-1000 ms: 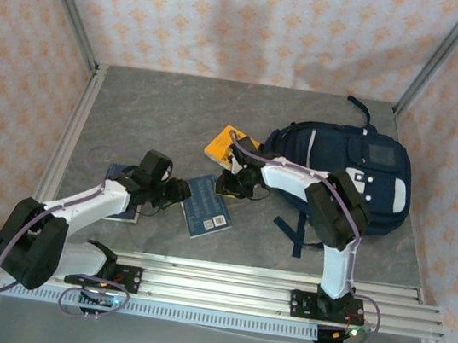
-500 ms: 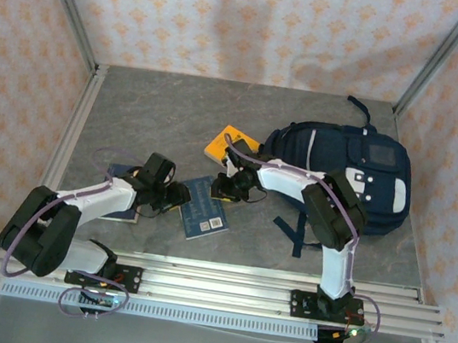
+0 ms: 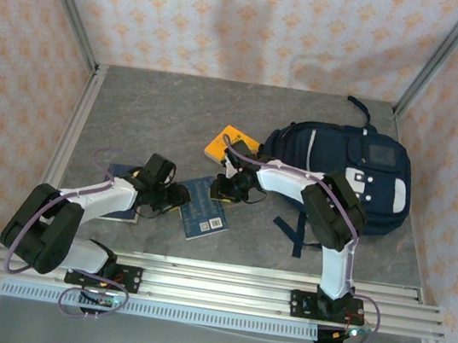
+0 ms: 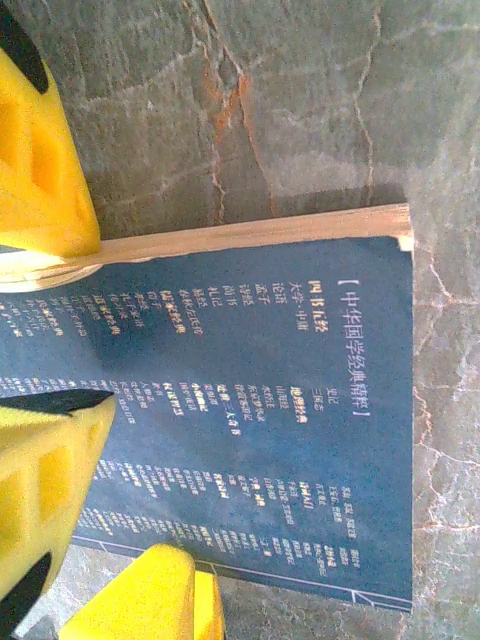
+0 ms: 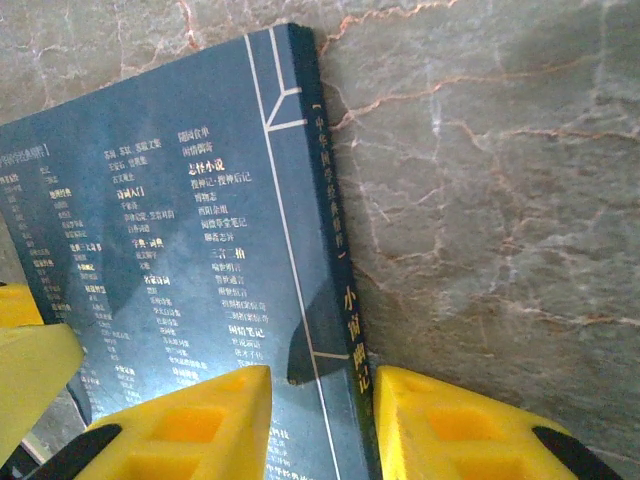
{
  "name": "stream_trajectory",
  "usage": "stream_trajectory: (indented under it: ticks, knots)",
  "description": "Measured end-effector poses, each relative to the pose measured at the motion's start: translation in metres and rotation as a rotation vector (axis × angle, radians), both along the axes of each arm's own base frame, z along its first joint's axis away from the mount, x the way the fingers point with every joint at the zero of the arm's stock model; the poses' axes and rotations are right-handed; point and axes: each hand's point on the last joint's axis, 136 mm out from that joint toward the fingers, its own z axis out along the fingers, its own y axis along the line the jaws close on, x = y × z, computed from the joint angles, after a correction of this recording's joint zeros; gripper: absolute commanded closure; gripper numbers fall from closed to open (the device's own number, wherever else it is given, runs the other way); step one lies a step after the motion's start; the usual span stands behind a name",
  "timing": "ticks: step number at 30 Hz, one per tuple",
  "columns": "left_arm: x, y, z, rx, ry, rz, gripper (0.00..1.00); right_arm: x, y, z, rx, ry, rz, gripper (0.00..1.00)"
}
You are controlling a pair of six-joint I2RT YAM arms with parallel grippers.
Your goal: Pack the student bag
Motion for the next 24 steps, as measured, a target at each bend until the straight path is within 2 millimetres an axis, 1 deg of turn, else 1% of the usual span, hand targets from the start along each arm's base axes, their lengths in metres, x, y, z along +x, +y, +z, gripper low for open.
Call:
stream_trajectory:
  ticks: [6,10,18,21,24]
  knots:
    - [0.000,0.001,-0.007,0.007,0.020,0.004,0.63,-0.001,0.003,0.002,0.009,-0.002,0.006,0.67]
    - [0.000,0.001,-0.008,0.008,0.023,0.004,0.63,-0.003,0.004,0.004,0.023,0.001,0.010,0.67]
    - [0.000,0.001,-0.008,0.010,0.021,0.001,0.64,-0.021,-0.001,0.008,0.055,0.076,-0.019,0.66]
    - [0.000,0.001,-0.008,0.010,0.021,0.001,0.65,-0.024,-0.001,0.017,0.094,0.098,-0.045,0.66]
    - [0.000,0.002,-0.008,0.010,0.021,0.004,0.65,-0.024,0.002,0.033,0.171,0.108,-0.070,0.66]
